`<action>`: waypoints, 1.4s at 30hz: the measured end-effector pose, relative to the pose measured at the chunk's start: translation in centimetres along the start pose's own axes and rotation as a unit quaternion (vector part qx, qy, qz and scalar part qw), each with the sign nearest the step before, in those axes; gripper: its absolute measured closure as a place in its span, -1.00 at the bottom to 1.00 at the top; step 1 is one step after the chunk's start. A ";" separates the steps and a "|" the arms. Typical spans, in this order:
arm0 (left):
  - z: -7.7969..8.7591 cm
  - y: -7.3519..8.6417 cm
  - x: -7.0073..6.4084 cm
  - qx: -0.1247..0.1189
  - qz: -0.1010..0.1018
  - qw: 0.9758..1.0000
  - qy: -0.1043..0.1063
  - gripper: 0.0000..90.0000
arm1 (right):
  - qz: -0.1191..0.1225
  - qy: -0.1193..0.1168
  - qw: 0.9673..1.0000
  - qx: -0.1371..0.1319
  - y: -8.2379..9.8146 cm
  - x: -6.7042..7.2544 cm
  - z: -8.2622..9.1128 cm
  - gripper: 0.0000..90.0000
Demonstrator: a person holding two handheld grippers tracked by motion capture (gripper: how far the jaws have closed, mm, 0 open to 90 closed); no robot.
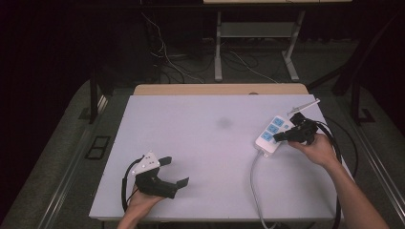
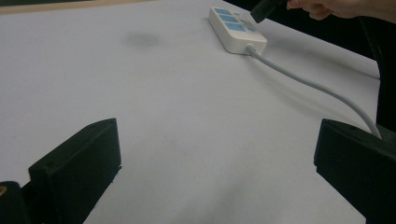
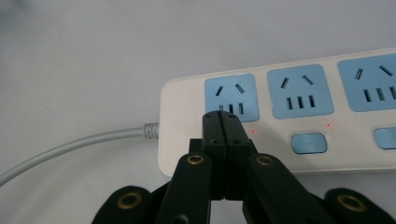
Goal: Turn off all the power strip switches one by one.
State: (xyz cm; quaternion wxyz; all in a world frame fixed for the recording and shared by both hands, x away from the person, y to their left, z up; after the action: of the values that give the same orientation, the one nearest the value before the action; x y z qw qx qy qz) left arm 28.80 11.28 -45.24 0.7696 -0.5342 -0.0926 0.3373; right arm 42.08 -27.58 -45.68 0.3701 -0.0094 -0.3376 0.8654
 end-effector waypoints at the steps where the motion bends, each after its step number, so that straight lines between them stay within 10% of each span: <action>1: 0.0 0.0 0.0 0.000 0.000 1.000 0.000 -1.00 | -0.001 0.003 1.000 0.001 0.0 -0.1 -0.1 1.00; 42: -0.2 0.2 -0.1 0.007 -0.003 1.000 -0.001 -1.00 | 0.022 0.021 0.999 0.014 0.6 -0.2 -1.5 1.00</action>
State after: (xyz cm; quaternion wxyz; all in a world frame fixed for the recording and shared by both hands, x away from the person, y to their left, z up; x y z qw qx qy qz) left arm 28.74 11.11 -45.47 0.7742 -0.5281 -0.0921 0.3364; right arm 42.23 -27.14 -47.19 0.3576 -0.0297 -0.3176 0.8777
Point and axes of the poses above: each handheld gripper's, and its own axes: z roughly backward along the jaws, y roughly out of its underside, x roughly to its left, the point moved 7 cm from there along -z, roughly forward along the jaws, and after that the axes turned 2 degrees about z, right-handed, at the moved point
